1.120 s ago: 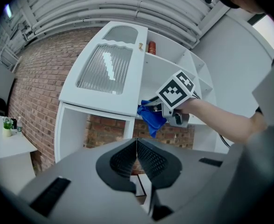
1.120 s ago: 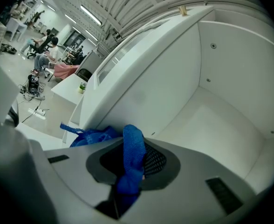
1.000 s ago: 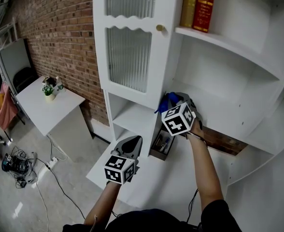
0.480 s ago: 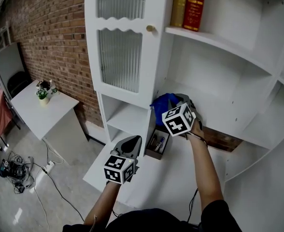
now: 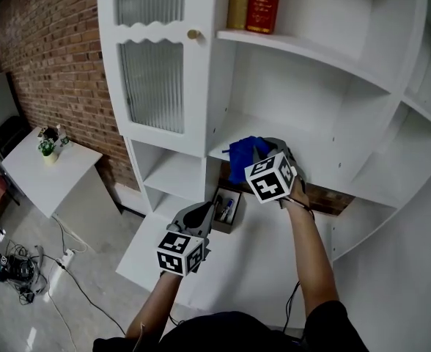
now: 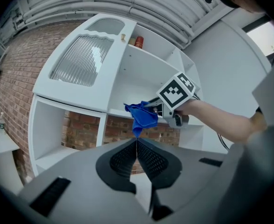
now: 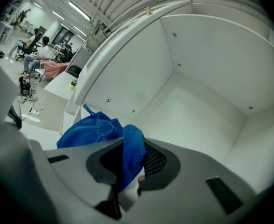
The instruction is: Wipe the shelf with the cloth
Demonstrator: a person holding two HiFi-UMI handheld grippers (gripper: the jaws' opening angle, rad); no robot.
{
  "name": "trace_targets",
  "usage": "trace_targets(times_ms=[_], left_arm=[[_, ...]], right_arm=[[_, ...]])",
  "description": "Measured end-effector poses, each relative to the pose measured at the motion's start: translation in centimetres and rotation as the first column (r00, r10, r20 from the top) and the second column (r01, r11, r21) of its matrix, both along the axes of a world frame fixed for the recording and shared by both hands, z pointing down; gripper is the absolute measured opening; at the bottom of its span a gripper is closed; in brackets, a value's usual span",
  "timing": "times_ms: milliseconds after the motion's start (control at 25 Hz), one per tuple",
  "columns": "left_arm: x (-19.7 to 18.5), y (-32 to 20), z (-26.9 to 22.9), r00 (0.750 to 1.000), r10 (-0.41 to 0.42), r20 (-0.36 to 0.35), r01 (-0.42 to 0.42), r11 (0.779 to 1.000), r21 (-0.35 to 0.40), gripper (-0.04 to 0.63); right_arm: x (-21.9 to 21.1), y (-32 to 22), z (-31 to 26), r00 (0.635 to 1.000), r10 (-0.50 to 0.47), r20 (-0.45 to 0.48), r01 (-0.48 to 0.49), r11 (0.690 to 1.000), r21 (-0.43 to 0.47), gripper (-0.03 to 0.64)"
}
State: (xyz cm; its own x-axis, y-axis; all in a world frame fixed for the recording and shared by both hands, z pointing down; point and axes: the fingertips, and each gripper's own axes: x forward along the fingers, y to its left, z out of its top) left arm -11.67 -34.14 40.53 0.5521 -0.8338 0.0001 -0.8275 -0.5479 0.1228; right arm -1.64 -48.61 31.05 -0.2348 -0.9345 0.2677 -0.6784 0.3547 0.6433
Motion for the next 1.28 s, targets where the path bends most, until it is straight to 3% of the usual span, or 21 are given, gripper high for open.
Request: trace_targets(times_ms=[1280], left_arm=[[9.2,3.3,1.2,0.997,0.076,0.020,-0.075,0.997,-0.027,0.017]], right_arm=[[10.8,4.3,0.1,0.994,0.086,0.064,-0.087,0.996,0.015,0.080]])
